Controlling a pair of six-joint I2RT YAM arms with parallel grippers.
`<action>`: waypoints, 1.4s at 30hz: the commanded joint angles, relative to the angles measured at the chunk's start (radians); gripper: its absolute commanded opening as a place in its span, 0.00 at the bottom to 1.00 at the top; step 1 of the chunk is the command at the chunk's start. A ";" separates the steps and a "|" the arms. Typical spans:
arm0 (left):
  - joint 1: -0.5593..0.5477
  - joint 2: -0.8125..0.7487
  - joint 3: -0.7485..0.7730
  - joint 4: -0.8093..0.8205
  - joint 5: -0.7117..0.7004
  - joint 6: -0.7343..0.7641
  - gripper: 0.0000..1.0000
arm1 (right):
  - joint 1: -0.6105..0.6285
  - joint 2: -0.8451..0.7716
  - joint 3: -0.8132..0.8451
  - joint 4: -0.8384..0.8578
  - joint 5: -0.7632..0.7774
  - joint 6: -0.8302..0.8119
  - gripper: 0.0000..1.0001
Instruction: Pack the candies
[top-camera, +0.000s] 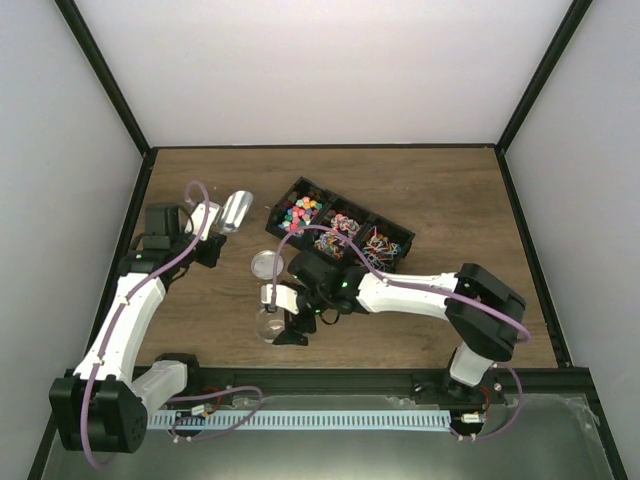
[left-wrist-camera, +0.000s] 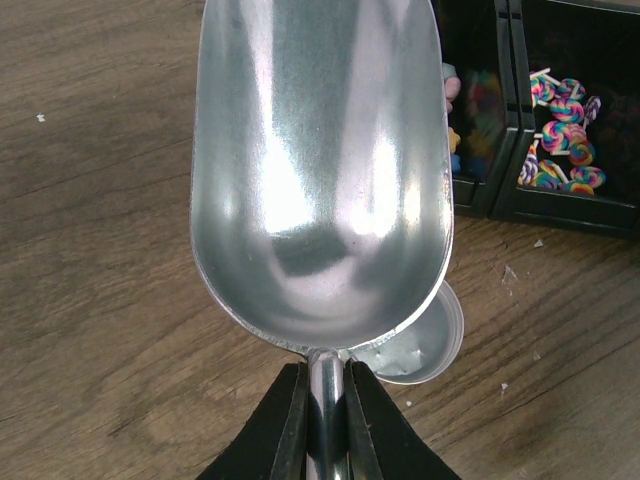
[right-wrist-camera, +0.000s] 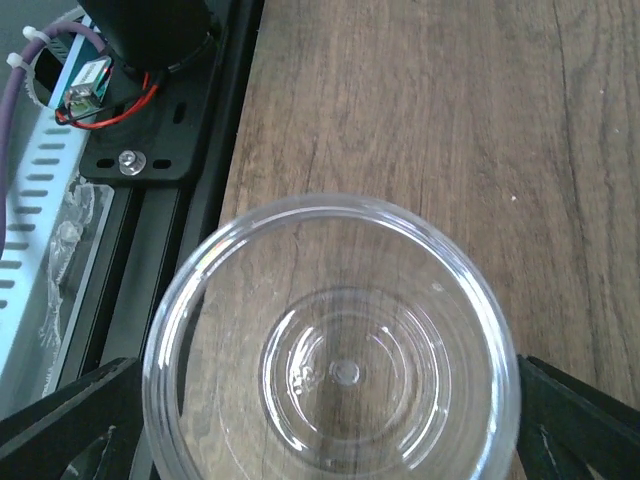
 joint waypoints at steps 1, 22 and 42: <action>0.005 0.003 -0.004 0.022 0.016 -0.003 0.04 | 0.023 0.034 0.051 0.023 0.005 0.023 1.00; 0.005 0.017 -0.007 0.036 0.022 0.011 0.04 | -0.025 0.002 0.022 0.004 0.106 0.038 0.91; 0.002 0.109 0.043 0.020 0.082 0.049 0.04 | -0.205 -0.090 -0.044 -0.001 0.073 0.055 1.00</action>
